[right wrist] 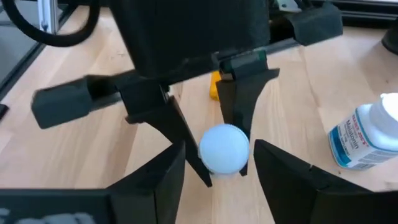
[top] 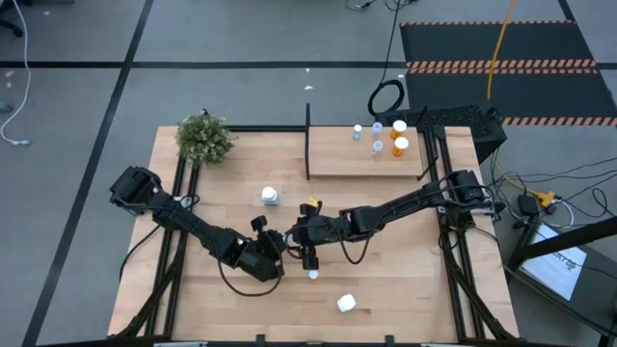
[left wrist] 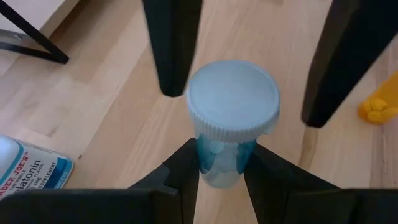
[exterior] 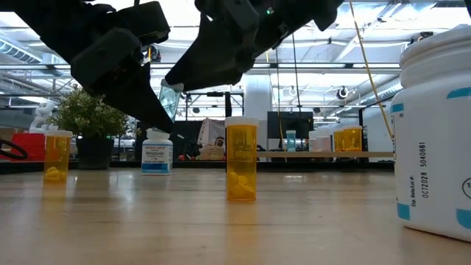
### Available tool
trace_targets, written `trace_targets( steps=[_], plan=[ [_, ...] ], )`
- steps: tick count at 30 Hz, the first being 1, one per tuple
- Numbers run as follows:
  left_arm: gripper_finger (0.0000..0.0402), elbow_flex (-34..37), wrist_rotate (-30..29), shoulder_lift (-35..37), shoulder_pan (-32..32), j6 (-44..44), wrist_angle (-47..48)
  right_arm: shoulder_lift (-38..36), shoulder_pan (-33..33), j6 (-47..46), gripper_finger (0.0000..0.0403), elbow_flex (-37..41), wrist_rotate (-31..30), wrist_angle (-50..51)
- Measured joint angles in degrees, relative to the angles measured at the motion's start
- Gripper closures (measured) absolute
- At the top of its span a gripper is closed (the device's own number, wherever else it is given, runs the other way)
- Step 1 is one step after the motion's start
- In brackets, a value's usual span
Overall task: Pick and place medicine bottles onto shelf by color
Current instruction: Put the blue pill bottle on the shelf aligned with the other blue pill bottle
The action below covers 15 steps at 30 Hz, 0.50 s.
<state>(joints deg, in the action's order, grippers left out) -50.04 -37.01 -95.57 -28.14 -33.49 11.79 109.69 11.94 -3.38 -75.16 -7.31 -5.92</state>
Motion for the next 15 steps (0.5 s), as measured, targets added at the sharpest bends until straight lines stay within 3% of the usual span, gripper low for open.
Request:
trace_targets(
  steps=[15],
  plan=[
    [0.0286, 0.0, -0.5, 0.0, 0.1, 0.4, 0.0, 2.8, -0.6, 1.1, 0.0230, 0.0, 2.3, -3.8]
  ],
)
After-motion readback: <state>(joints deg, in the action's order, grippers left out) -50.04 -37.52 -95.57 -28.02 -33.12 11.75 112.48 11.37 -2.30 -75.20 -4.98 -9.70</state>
